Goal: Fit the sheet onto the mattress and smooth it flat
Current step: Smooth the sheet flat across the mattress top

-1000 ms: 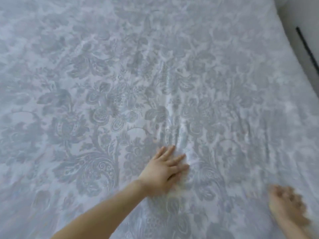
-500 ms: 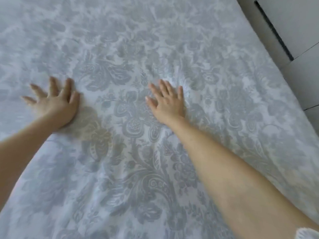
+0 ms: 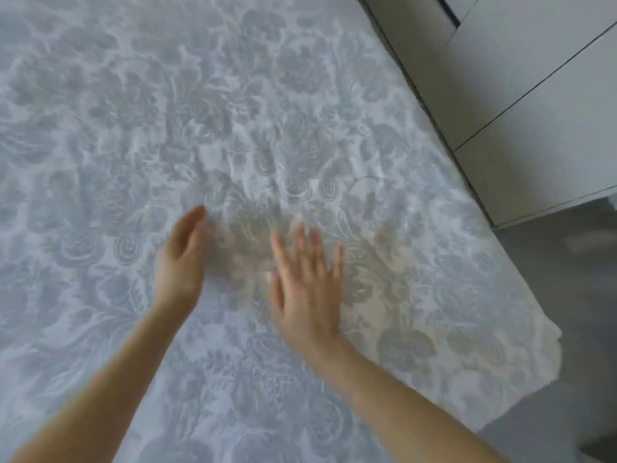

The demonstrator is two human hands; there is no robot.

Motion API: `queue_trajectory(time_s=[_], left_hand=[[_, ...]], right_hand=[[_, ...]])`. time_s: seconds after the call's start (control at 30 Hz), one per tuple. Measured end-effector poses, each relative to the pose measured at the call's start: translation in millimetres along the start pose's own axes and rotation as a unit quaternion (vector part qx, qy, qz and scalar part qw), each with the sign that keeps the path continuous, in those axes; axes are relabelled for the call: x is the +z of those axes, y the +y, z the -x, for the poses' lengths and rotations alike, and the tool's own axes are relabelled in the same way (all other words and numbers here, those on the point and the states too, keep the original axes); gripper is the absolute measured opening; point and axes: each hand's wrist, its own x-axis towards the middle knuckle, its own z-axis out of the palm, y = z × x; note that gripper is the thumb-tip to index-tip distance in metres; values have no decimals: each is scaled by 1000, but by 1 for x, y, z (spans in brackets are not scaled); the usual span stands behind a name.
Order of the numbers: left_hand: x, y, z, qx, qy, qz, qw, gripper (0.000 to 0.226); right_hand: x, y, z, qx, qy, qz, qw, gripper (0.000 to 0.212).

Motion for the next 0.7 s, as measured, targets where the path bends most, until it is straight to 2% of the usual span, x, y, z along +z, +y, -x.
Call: queue_trajectory(time_s=[0.03, 0.07, 0.1, 0.13, 0.17, 0.2, 0.27, 0.33, 0.4, 0.47, 0.5, 0.57, 0.63, 0.7], left_hand=[[-27, -13, -4, -4, 54, -89, 995, 41], [-51, -26, -5, -13, 74, -198, 977, 49], [-66, -38, -1, -23, 60, -303, 951, 57], [-70, -50, 6, -27, 35, -382, 923, 64], [-62, -59, 19, -33, 20, -434, 900, 67], [-45, -65, 38, -46, 13, -461, 886, 67], [10, -63, 94, -41, -3, -491, 870, 65], [71, -56, 159, 38, -57, -506, 860, 60], [120, -51, 214, 116, -136, -520, 835, 55], [142, -40, 247, 163, -210, -520, 812, 53], [141, -32, 251, 179, -234, -502, 813, 52], [121, -18, 244, 175, -196, -450, 854, 52], [91, -10, 231, 105, -65, -432, 893, 54], [54, -15, 214, -7, 56, -464, 884, 56]], right_hand=[[8, -25, 20, -106, -41, -8, 994, 51], [15, -37, 35, -192, -91, -4, 977, 51], [22, -35, 44, -246, -124, 17, 961, 51], [27, -17, 46, -267, -136, 34, 953, 51], [28, 11, 44, -252, -130, 49, 958, 51], [26, 48, 42, -213, -124, 65, 967, 52], [11, 137, 52, -83, -107, 97, 986, 54], [-11, 218, 79, 58, -81, 124, 987, 54], [-36, 265, 108, 213, -112, 102, 965, 54], [-58, 274, 126, 362, -154, 61, 917, 57], [-65, 267, 129, 375, -151, 61, 913, 59], [-73, 232, 129, 263, -118, 79, 954, 62], [-69, 174, 120, 81, -89, 63, 991, 59], [-56, 113, 110, -113, -97, 32, 988, 55]])
